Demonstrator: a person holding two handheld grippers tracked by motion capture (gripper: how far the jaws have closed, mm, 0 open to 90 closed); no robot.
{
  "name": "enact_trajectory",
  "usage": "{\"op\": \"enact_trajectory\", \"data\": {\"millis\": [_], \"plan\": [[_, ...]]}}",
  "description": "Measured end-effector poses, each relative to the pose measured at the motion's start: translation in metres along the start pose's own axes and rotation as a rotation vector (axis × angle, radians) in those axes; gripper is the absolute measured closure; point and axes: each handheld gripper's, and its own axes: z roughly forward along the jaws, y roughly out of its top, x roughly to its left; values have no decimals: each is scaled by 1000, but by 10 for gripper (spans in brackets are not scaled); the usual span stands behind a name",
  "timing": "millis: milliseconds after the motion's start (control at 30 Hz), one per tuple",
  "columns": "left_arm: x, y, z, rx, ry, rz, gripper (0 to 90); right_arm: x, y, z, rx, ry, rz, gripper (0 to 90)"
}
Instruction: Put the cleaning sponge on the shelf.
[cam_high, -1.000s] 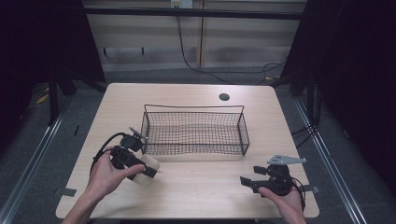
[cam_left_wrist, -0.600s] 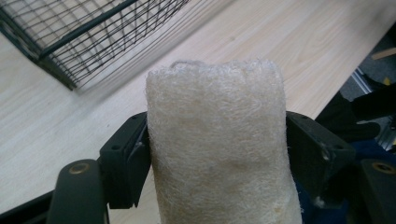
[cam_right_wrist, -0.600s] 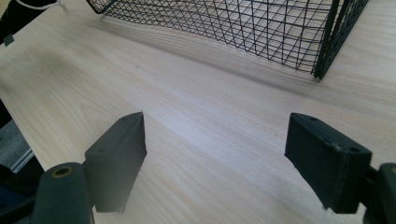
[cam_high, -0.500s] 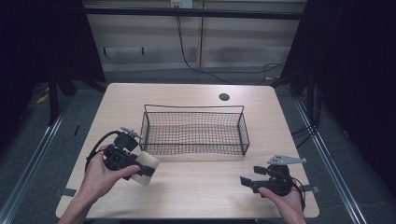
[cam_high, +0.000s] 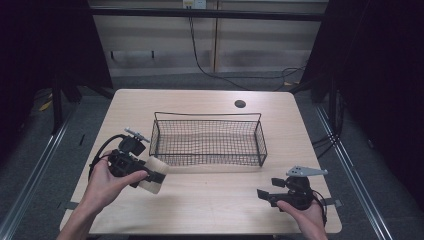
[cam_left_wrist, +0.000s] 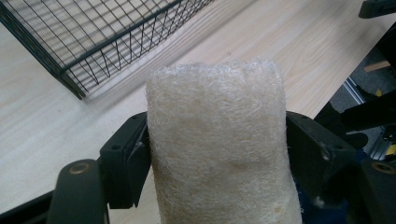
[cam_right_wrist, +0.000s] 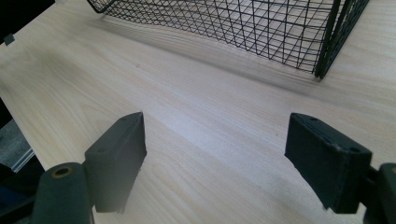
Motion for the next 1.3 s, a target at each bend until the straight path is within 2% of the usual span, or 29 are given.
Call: {"op": "enact_trajectory", "data": {"millis": [33, 367, 567, 733, 800, 833, 900, 1300], "plan": [[0, 4, -2, 0, -11, -3, 280, 0, 0, 0, -1, 1, -2, 202], [0, 20, -9, -8, -15, 7, 281, 0, 0, 0, 0, 2, 0, 202], [2, 39, -16, -14, 3, -2, 281, 0, 0, 0, -3, 2, -2, 201], [4, 48, -20, -20, 10, -9, 281, 0, 0, 0, -3, 3, -2, 200], [4, 53, -20, -12, 22, -7, 281, 0, 0, 0, -5, 2, -6, 200], [4, 57, -22, -10, 45, -7, 281, 0, 0, -1, -12, 0, -3, 200], [6, 62, -24, -18, 51, -13, 281, 0, 0, -1, -15, -1, -1, 200], [11, 85, -22, -7, 75, -37, 281, 0, 1, -1, -12, 5, -3, 198]]}}
